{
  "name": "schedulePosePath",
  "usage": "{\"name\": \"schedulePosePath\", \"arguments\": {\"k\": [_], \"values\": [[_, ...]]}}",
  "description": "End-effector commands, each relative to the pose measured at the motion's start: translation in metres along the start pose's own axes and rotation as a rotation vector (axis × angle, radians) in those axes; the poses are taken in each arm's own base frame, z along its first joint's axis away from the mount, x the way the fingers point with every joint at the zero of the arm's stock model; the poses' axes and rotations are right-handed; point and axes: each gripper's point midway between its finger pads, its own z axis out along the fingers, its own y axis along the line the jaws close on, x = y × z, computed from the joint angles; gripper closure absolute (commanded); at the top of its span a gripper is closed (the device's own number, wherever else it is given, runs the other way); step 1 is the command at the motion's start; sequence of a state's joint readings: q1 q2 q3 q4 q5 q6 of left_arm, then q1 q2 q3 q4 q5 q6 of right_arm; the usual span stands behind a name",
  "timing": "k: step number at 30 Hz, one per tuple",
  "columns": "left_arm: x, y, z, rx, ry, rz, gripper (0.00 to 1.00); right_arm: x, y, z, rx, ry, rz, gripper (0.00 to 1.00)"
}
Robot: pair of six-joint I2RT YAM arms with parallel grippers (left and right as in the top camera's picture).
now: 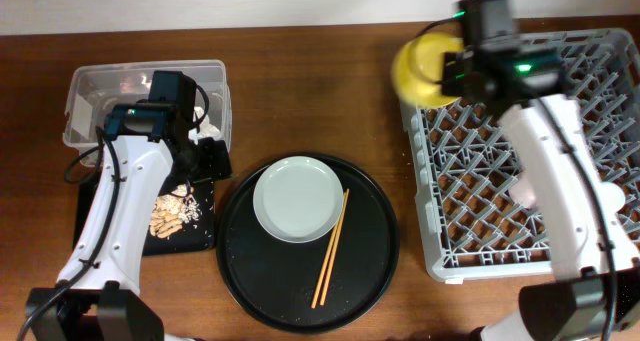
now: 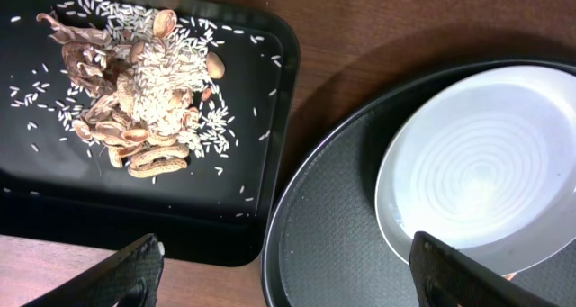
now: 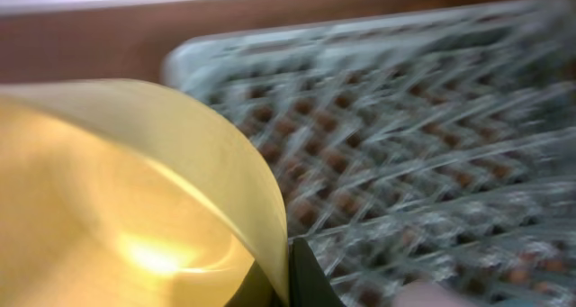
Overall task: Sort waste into correct bins and load items into the dishwasher rack
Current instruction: 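Grasp the yellow bowl with the right gripper and place it in the rack, then move the right gripper back to the white plate and grasp its rim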
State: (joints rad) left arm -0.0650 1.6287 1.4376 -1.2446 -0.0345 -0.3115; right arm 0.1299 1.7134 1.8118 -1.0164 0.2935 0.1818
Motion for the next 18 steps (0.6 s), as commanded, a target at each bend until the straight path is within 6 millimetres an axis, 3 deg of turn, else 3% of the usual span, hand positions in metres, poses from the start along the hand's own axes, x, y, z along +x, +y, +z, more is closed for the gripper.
{"name": "schedulePosePath", "arguments": {"k": [1,2,4,7,8,11,16,18], "values": [[-0.003,0.002,-0.006,-0.003,-0.026,-0.014,0.13,-0.022,-0.082,0.017,0.183,-0.051,-0.011,0.96],[-0.003,0.002,-0.006,-0.003,-0.028,-0.014,0.13,-0.027,-0.1,0.02,0.219,-0.065,0.009,0.96],[-0.004,0.002,-0.006,-0.001,-0.033,-0.014,0.13,-0.035,-0.169,0.023,0.43,-0.101,0.103,0.96],[-0.005,0.002,-0.006,-0.001,-0.035,-0.014,0.13,-0.017,-0.247,0.026,0.777,-0.045,0.167,0.96],[-0.005,0.002,-0.006,0.0,-0.035,-0.014,0.09,-0.012,-0.259,0.028,0.85,-0.022,0.17,0.96],[-0.002,0.002,-0.006,-0.003,-0.024,-0.014,0.08,0.006,-0.286,0.045,1.043,0.053,0.157,0.96],[-0.002,0.002,-0.006,-0.003,-0.022,-0.014,0.08,0.034,-0.289,0.098,1.155,0.166,0.082,0.96],[-0.001,0.002,-0.006,-0.001,-0.02,-0.014,0.08,0.041,-0.29,0.108,1.183,0.189,0.063,0.96]]}}
